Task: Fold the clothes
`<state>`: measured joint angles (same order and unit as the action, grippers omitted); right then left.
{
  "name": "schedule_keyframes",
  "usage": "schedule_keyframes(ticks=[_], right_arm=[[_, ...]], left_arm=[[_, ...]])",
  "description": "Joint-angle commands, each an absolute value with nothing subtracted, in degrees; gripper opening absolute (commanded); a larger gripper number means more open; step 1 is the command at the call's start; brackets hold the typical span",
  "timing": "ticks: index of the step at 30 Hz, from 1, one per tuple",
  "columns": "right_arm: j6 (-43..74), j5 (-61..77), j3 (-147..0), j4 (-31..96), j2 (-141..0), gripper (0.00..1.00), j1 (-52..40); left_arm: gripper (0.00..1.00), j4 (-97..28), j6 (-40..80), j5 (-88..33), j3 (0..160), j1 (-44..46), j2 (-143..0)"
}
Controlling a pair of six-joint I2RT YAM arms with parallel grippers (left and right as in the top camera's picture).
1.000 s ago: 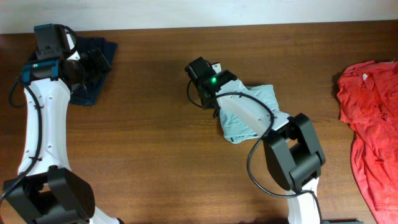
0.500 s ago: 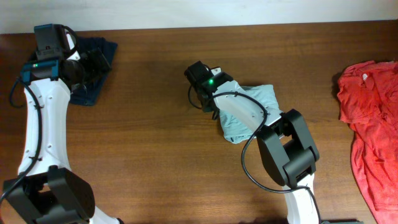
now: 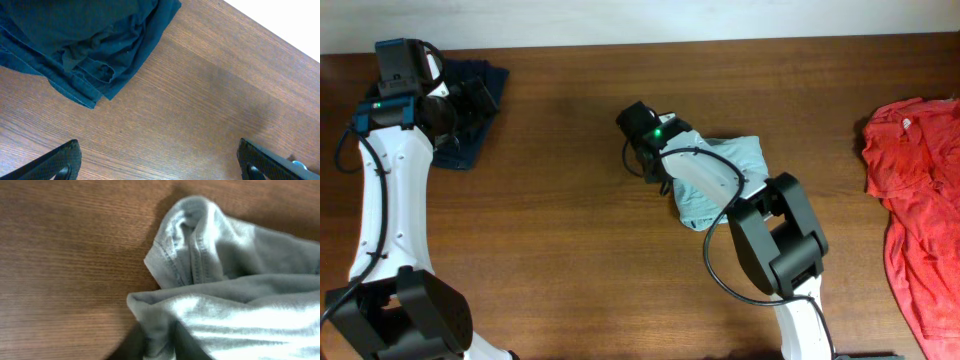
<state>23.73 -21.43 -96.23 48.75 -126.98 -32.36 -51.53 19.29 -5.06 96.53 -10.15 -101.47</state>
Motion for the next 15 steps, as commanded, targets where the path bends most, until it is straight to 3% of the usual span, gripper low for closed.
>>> schedule_keyframes(ticks=[1, 3, 15], right_arm=[[24.5, -23.4, -97.3, 48.6, -127.8, 0.08, -32.7], [24.5, -25.2, -97.9, 49.1, -127.5, 0.04, -32.7], [24.2, -27.3, -108.6, 52.8, -126.9, 0.04, -32.6]], left_arm=[[0.99, -51.5, 19.2, -4.7, 96.5, -10.3, -101.6], [0.99, -51.5, 19.2, -4.6, 96.5, -10.3, -101.6], [0.99, -51.5, 19.2, -4.6, 96.5, -10.3, -101.6]])
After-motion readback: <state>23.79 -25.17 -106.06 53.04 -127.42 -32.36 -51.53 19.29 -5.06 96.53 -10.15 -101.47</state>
